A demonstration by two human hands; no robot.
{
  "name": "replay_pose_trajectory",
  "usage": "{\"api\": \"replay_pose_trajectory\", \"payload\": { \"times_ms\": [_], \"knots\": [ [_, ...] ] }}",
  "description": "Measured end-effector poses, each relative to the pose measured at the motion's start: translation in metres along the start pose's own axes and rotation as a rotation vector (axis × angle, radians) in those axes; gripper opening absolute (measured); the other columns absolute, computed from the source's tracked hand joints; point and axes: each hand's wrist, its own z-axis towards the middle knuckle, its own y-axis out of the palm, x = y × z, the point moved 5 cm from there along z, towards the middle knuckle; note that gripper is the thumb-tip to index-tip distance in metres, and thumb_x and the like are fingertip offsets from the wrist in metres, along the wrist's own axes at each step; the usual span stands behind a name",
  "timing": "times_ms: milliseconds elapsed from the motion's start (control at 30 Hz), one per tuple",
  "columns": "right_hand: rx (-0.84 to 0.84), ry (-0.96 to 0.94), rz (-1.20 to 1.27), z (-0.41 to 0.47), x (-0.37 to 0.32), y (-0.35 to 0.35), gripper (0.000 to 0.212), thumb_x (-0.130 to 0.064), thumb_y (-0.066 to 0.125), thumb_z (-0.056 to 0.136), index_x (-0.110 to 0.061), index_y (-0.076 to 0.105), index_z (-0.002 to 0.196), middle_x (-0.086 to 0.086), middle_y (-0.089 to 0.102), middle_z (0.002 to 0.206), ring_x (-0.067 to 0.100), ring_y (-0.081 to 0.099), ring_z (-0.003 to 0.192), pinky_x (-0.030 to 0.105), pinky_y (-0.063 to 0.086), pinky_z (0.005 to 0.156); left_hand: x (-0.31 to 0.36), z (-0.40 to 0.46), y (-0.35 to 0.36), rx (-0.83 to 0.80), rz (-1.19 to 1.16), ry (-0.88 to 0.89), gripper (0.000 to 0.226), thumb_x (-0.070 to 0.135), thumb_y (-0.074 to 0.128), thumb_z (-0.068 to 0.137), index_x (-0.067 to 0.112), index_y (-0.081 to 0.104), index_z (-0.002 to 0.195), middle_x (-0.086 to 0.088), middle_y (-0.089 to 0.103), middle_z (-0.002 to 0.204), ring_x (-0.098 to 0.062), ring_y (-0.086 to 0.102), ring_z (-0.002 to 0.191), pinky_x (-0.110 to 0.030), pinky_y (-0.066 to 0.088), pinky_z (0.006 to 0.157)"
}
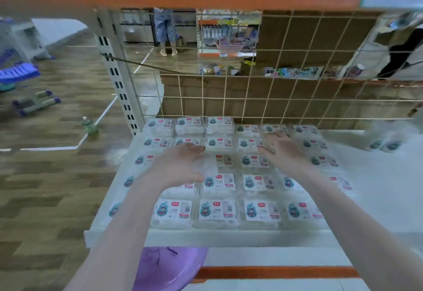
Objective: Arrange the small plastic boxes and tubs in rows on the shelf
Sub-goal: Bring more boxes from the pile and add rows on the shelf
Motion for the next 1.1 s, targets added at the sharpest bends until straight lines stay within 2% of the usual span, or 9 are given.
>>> {"api": "replay_pose_trajectory", "payload": {
  "times_ms": [100, 267, 400, 533, 667, 767, 900, 1000, 1100],
  "knots": [
    [-0.007, 0.088, -0.059, -0.027, 0.024, -0.001, 0.051, -0.048, 0.045, 0.094, -0.017, 0.045, 0.134, 0.005, 0.045, 0.136, 0.024, 0.056, 0.102, 0.033, 0.048, 0.076, 0.009, 0.01, 0.002, 0.005, -0.038, 0.045, 0.058, 0.042, 0.064, 0.072, 0.027, 0.046, 0.124, 0.005, 0.052, 0.115, -0.018, 0.053, 0.109, -0.026, 0.04, 0.065],
    [0.016, 0.121, -0.089, -0.056, 0.055, -0.008, 0.043, -0.039, 0.049, 0.094, -0.016, 0.051, 0.129, 0.008, 0.05, 0.131, 0.028, 0.051, 0.111, 0.035, 0.044, 0.089, 0.043, 0.024, 0.009, -0.026, -0.06, 0.14, 0.041, 0.041, 0.066, 0.072, 0.024, 0.053, 0.107, 0.003, 0.06, 0.11, -0.018, 0.058, 0.098, -0.033, 0.052, 0.079],
    [0.036, 0.067, -0.091, -0.061, 0.075, -0.017, 0.04, -0.04, 0.045, 0.095, -0.017, 0.053, 0.127, 0.006, 0.053, 0.128, 0.026, 0.048, 0.114, 0.035, 0.04, 0.094, 0.073, 0.029, 0.009, -0.023, -0.068, 0.15, 0.065, 0.041, 0.067, 0.075, 0.025, 0.045, 0.134, 0.001, 0.05, 0.136, -0.021, 0.052, 0.119, -0.031, 0.047, 0.092],
    [-0.054, -0.004, -0.171, -0.061, 0.09, -0.015, 0.047, -0.045, 0.032, 0.096, -0.022, 0.049, 0.133, 0.0, 0.047, 0.135, 0.02, 0.04, 0.123, 0.03, 0.036, 0.098, 0.101, 0.039, 0.012, -0.04, -0.075, 0.155, 0.059, 0.039, 0.066, 0.076, 0.027, 0.044, 0.13, 0.002, 0.053, 0.13, -0.017, 0.055, 0.103, -0.025, 0.047, 0.071],
    [0.1, 0.024, -0.056, -0.065, 0.095, -0.017, 0.038, -0.037, 0.049, 0.093, -0.012, 0.059, 0.12, 0.007, 0.058, 0.12, 0.026, 0.05, 0.11, 0.034, 0.042, 0.087, 0.116, 0.035, 0.02, -0.067, -0.085, 0.156, 0.07, 0.04, 0.067, 0.08, 0.025, 0.037, 0.141, 0.001, 0.046, 0.141, -0.021, 0.047, 0.123, -0.03, 0.04, 0.097],
    [0.123, 0.002, -0.037, -0.066, 0.097, -0.013, 0.036, -0.034, 0.052, 0.092, -0.009, 0.062, 0.116, 0.009, 0.06, 0.116, 0.028, 0.051, 0.109, 0.036, 0.043, 0.087, 0.118, 0.03, 0.018, -0.068, -0.074, 0.149, 0.069, 0.043, 0.064, 0.083, 0.023, 0.036, 0.143, 0.0, 0.04, 0.146, -0.02, 0.039, 0.13, -0.027, 0.031, 0.1],
    [0.164, -0.021, 0.0, -0.068, 0.098, -0.013, 0.03, -0.028, 0.06, 0.088, -0.005, 0.065, 0.108, 0.013, 0.062, 0.109, 0.034, 0.053, 0.104, 0.039, 0.046, 0.082, 0.12, 0.028, 0.013, -0.09, -0.089, 0.114, 0.054, 0.044, 0.06, 0.085, 0.018, 0.051, 0.131, -0.003, 0.051, 0.131, -0.022, 0.05, 0.118, -0.029, 0.042, 0.094],
    [0.2, -0.045, 0.025, -0.069, 0.097, -0.014, 0.026, -0.022, 0.066, 0.084, -0.002, 0.067, 0.102, 0.016, 0.063, 0.103, 0.037, 0.056, 0.098, 0.041, 0.048, 0.078, 0.114, 0.028, 0.009, -0.115, -0.183, 0.07, 0.047, 0.048, 0.053, 0.089, 0.024, 0.056, 0.129, 0.004, 0.054, 0.132, -0.017, 0.05, 0.119, -0.022, 0.037, 0.09],
    [0.199, -0.046, 0.019, -0.069, 0.097, -0.015, 0.028, -0.024, 0.063, 0.086, -0.004, 0.066, 0.105, 0.014, 0.063, 0.106, 0.035, 0.055, 0.1, 0.04, 0.047, 0.079, 0.107, 0.032, 0.004, -0.127, -0.333, 0.048, 0.021, 0.046, 0.045, 0.093, 0.033, 0.062, 0.095, 0.009, 0.061, 0.102, -0.016, 0.056, 0.096, -0.026, 0.04, 0.076]
  ]
}}
